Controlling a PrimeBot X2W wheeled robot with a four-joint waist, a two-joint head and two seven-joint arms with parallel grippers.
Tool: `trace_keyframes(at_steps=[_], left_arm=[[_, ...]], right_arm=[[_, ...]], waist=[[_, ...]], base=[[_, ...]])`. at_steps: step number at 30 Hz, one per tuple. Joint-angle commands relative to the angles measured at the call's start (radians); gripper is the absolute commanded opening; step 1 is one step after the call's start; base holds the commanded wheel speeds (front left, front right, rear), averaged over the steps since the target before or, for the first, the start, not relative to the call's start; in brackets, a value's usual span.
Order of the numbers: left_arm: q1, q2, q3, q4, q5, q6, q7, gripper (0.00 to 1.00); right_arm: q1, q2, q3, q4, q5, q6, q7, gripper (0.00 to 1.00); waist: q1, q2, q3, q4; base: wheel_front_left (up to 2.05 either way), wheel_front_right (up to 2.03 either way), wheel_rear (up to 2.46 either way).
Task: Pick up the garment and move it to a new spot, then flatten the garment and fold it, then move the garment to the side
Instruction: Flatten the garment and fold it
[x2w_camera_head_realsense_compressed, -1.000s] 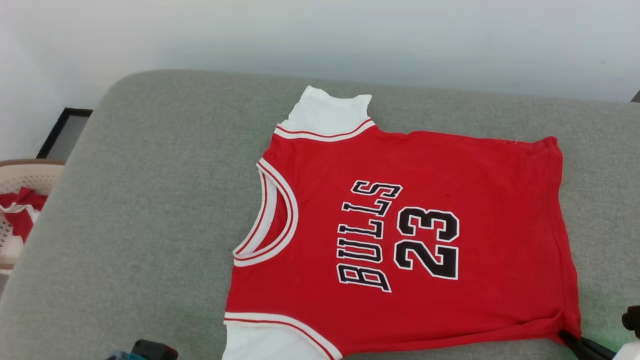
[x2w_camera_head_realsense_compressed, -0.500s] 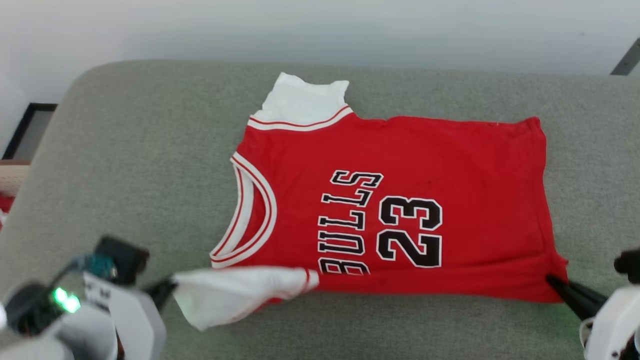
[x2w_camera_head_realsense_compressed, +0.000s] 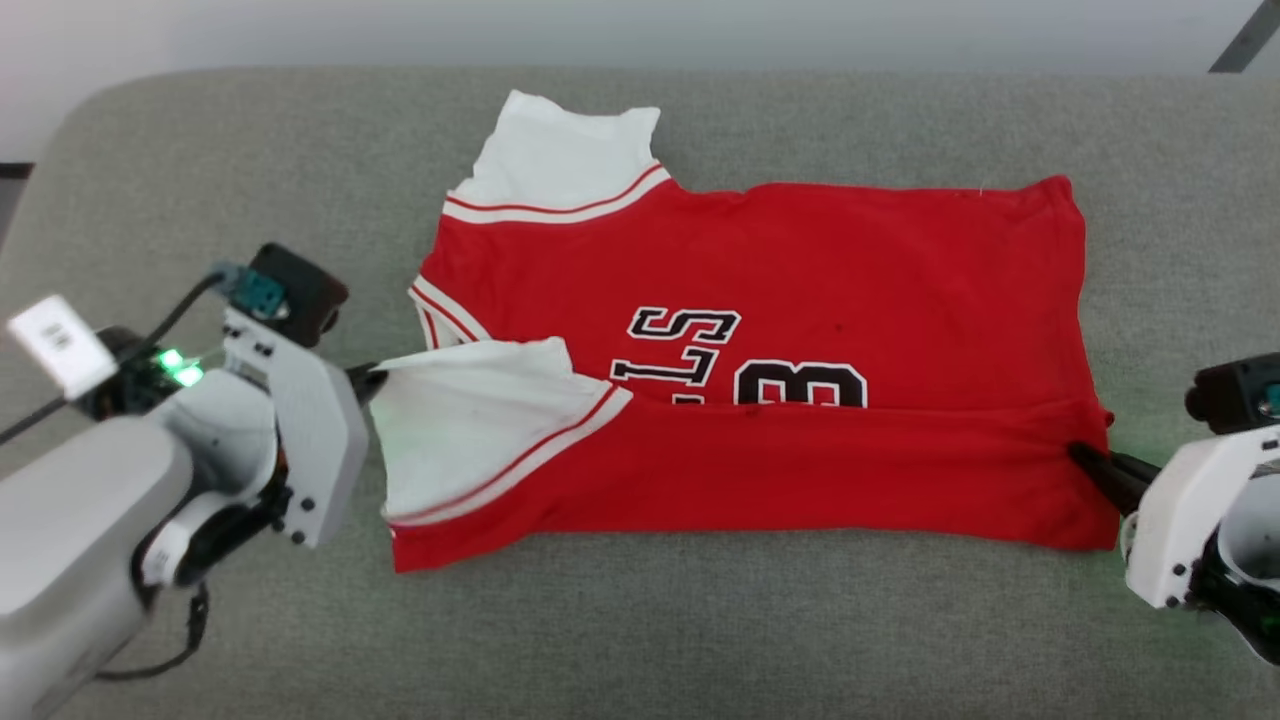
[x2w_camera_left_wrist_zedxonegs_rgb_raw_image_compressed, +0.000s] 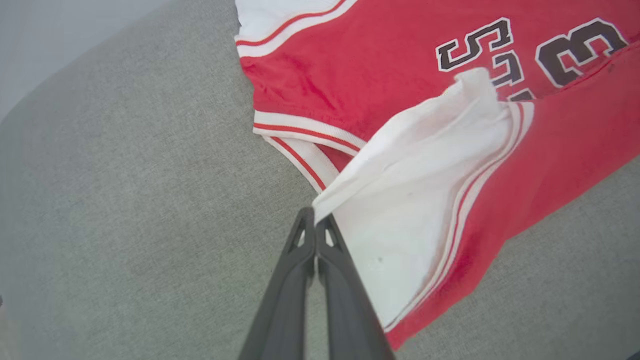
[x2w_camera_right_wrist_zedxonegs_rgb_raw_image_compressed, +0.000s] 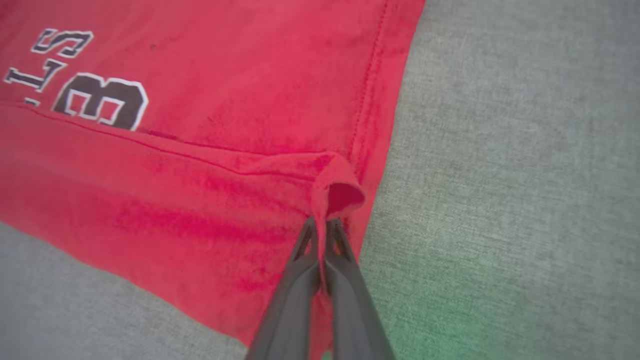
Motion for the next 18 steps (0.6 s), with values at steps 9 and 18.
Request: trace_keyframes(at_steps=[9,18], left_arm=[[-0.032,-0.118,-0.027,0.223,-0.056,-0.088,0.054,0.0],[-0.041,-0.205,-0.031,0.387,-0.1,-0.143,0.068,0.2]], right_arm=[[-0.071,0.024,0.062,0.085,0.015,-0.001,0.036,0.0],[-0.125,0.034,0.104,0.145,0.034,-0.001,0.055,0.0]], waist=[[0.0,0.0,0.038,-0.008],[0.0,0.0,0.046,-0.013]], base=[[0.0,0.0,0.0],[0.0,0.0,0.0]])
